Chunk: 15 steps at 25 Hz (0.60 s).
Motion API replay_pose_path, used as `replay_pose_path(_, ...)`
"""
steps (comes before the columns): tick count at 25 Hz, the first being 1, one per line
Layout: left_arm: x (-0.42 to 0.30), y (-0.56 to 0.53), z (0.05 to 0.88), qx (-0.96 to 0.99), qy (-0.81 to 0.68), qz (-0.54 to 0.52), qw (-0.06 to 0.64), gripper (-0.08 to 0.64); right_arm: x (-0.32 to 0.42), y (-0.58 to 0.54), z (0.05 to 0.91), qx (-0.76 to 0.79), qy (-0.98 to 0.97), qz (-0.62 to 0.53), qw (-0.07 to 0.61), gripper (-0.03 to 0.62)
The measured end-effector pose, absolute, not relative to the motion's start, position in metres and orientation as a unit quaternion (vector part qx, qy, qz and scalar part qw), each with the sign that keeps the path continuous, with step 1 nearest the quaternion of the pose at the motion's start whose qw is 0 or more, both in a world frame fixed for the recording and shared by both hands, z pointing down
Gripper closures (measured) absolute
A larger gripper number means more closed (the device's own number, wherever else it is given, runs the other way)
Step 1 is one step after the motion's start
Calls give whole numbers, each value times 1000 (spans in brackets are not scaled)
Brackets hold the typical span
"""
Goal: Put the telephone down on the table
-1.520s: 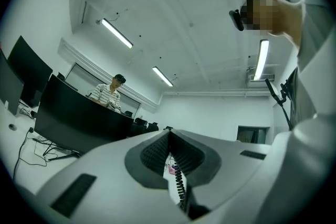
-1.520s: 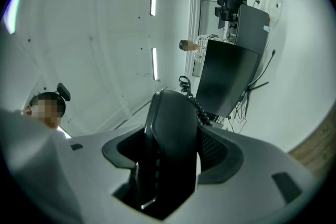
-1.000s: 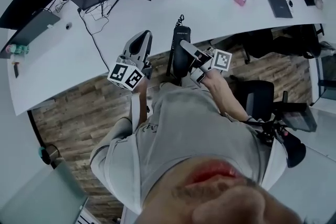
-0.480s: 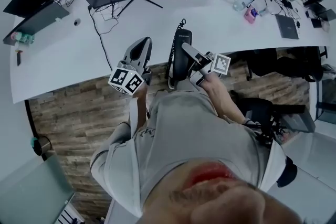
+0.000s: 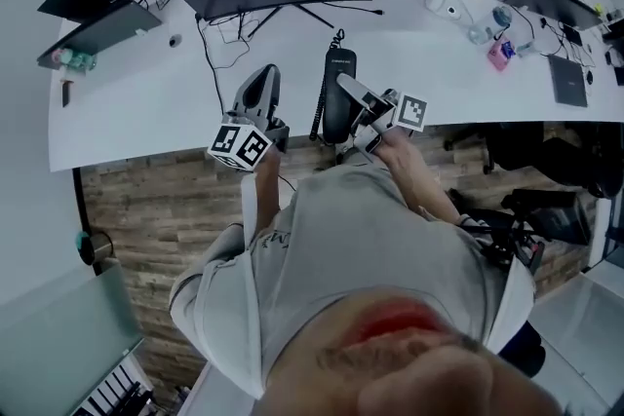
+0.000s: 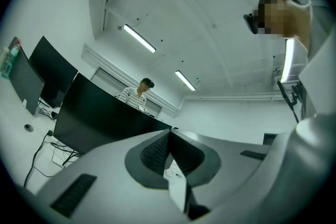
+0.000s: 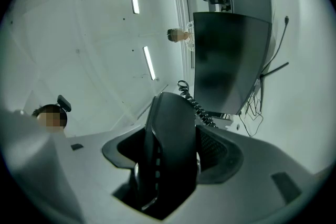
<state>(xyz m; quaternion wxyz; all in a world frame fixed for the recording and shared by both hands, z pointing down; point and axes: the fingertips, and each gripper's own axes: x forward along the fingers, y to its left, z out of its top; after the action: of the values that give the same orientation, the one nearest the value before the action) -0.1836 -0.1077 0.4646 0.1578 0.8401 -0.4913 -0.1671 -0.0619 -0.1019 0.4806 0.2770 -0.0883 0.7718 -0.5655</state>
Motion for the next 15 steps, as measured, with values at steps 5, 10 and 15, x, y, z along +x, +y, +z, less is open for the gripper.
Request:
replay_pose_path(5, -182, -159, 457, 825, -518, -163, 158, 551, -61, -145, 470, -64, 770, -567, 285, 290)
replay_pose_path(10, -175, -198, 471, 812, -541, -130, 174, 551, -60, -179, 465, -36, 780, -557, 283, 290)
replay_pose_path(15, -150, -228, 485, 813, -534, -134, 191, 551, -48, -209, 474, -35, 771, -569, 286, 290)
